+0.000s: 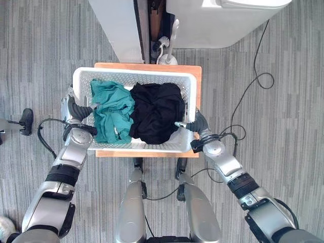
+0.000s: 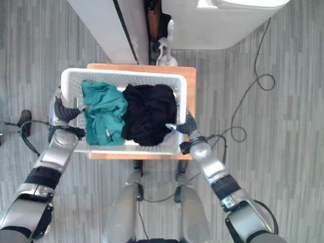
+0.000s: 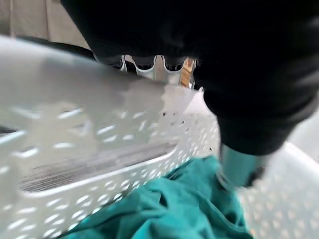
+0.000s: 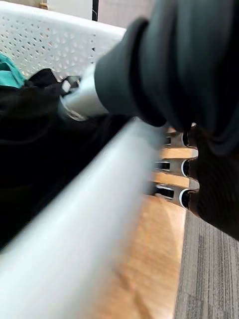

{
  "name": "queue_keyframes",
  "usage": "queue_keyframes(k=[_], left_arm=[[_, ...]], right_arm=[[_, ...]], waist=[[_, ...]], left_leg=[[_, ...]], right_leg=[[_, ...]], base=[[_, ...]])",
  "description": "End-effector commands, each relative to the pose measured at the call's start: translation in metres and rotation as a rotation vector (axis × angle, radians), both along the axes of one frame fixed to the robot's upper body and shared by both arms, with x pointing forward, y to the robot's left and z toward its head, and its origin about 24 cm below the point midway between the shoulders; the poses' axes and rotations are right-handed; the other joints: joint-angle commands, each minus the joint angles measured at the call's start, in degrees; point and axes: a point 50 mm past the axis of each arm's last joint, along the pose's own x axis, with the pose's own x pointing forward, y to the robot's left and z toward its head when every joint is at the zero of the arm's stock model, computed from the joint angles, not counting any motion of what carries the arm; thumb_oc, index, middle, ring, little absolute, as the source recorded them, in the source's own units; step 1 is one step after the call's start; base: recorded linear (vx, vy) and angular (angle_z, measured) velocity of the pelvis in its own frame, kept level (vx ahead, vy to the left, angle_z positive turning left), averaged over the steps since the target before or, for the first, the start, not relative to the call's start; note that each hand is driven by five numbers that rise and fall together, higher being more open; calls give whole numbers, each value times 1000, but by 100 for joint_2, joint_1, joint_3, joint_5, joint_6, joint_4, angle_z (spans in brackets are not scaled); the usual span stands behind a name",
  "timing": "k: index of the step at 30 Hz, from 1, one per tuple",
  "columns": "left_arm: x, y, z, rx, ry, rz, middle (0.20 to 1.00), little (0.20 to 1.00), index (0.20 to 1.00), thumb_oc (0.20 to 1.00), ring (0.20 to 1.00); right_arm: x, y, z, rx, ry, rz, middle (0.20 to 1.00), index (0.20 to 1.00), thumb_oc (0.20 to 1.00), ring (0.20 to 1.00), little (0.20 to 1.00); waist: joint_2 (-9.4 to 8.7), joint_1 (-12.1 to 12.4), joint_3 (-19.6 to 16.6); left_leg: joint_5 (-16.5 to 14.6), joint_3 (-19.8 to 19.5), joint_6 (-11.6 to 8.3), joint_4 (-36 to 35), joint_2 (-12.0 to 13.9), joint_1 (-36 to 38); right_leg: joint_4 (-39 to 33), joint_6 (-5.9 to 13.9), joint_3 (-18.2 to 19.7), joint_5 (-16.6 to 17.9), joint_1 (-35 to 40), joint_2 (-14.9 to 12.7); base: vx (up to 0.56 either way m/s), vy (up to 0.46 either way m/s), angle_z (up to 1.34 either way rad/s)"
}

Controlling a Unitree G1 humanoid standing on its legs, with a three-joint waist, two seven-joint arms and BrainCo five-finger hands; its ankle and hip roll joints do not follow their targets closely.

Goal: Grab the laundry basket,head to the washer,open it,put in the laundry and shut it.

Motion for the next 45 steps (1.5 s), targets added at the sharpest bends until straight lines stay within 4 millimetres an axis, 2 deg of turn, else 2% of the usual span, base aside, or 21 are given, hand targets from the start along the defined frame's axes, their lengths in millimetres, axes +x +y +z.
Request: queue_keyframes(k=[1, 7, 20, 30, 40, 45], left_arm=[[1, -18, 7, 57, -42, -110, 200, 200, 200, 200, 200], [-3, -18, 6, 97, -25, -131, 200, 200, 200, 200, 200], [-6, -23, 20, 253, -57, -175, 200, 200, 200, 200, 200], [-3, -31, 24, 280, -72, -198, 200, 200, 200, 200, 200], [-19, -35, 41, 268, -199, -288, 200, 200, 200, 200, 200], [-21, -37, 40, 241, -206, -301, 200, 200, 200, 200, 200]], right_arm=[[-16, 49, 8, 95, -36, 198, 200, 200, 200, 200, 200], [-19, 35, 11, 107, -62, 170, 200, 200, 200, 200, 200], [-15, 0, 26, 165, -149, 24, 200, 200, 200, 200, 200], [-14, -9, 33, 194, -188, -18, 200, 200, 200, 200, 200], [-17, -22, 31, 227, -195, -46, 200, 200, 200, 200, 200], [-17, -24, 31, 232, -201, -61, 200, 200, 200, 200, 200]], waist=[[-353, 8, -236], [-366, -28, -255], [-298, -59, -286], [-296, -84, -293], [-260, -68, -343], [-248, -68, -345]], left_leg=[[-966, -316, -40, 930, 165, -348], [-989, -312, -38, 914, 196, -278], [-988, -367, -43, 860, 183, -280], [-1001, -358, -35, 873, 177, -317], [-1008, -369, -49, 874, 175, -337], [-1002, -363, -47, 883, 179, -343]], right_leg=[[89, 404, 35, -103, -45, -820], [111, 402, 80, -121, -49, -796], [124, 415, 125, -145, -98, -784], [107, 427, 128, -135, -138, -769], [102, 429, 122, -125, -152, -771], [103, 425, 118, -114, -159, -766]], base=[[0, 0, 0], [0, 0, 0], [0, 0, 0], [0, 0, 0], [0, 0, 0], [0, 0, 0]])
